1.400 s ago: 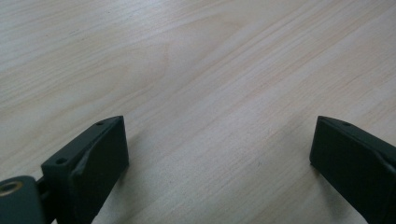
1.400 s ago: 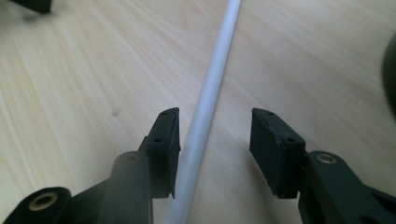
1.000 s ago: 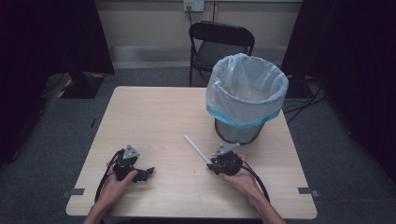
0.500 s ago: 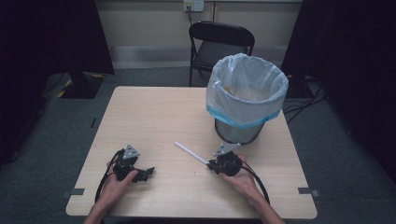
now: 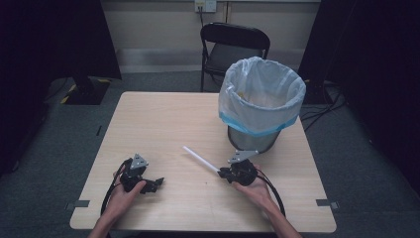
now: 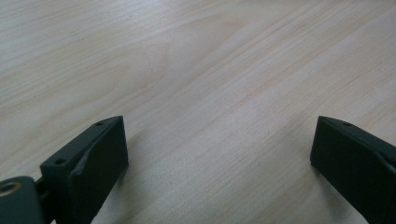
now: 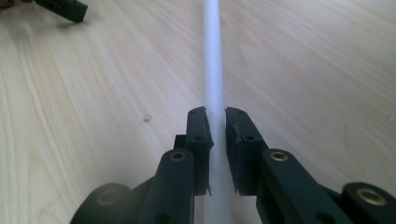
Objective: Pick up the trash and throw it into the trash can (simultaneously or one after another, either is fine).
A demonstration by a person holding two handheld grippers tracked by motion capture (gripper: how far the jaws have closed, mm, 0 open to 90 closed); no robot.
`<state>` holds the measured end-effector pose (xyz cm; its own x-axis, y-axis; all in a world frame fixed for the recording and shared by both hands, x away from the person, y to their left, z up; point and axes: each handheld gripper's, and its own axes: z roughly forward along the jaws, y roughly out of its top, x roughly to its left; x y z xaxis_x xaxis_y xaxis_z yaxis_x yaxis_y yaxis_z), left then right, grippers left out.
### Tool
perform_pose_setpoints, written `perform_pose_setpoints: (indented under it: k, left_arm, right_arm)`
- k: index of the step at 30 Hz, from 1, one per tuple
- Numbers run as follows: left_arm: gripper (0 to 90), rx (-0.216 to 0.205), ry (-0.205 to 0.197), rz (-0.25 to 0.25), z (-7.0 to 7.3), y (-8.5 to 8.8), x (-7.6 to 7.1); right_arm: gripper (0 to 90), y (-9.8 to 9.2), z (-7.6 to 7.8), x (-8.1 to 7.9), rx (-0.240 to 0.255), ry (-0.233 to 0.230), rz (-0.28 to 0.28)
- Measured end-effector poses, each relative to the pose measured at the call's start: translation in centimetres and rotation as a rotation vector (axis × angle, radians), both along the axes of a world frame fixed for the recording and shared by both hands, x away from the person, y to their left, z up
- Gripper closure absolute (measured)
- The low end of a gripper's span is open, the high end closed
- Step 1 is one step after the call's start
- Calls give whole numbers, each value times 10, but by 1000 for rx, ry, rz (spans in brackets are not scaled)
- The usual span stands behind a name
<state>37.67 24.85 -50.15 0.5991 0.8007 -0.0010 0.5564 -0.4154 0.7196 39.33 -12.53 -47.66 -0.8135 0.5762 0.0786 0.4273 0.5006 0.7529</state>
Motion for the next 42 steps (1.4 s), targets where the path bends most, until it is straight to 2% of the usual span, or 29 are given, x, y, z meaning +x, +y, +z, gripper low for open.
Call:
perform_pose_setpoints:
  k: [9,17,19,25,34,38,42]
  left_arm:
    - [36,2,0,-1,0,0,0]
    - [36,-1,0,0,0,0,0]
    - [36,-1,-1,0,0,0,0]
    - [36,-1,0,0,0,0,0]
    - [36,3,0,-2,0,0,0]
    - [36,3,0,-2,0,0,0]
    - [36,2,0,-1,0,0,0]
  right_arm:
    - [807,-1,16,-2,65,-26,-5]
    - [807,0,21,-4,74,-39,-7]
    - [807,-1,26,-5,90,-57,-12]
    - [807,-4,34,-7,134,-66,-17]
    - [807,-2,49,-9,163,-93,-5]
    - [807,-5,56,-9,196,-110,-33]
    - [807,-5,63,-9,207,-119,-31]
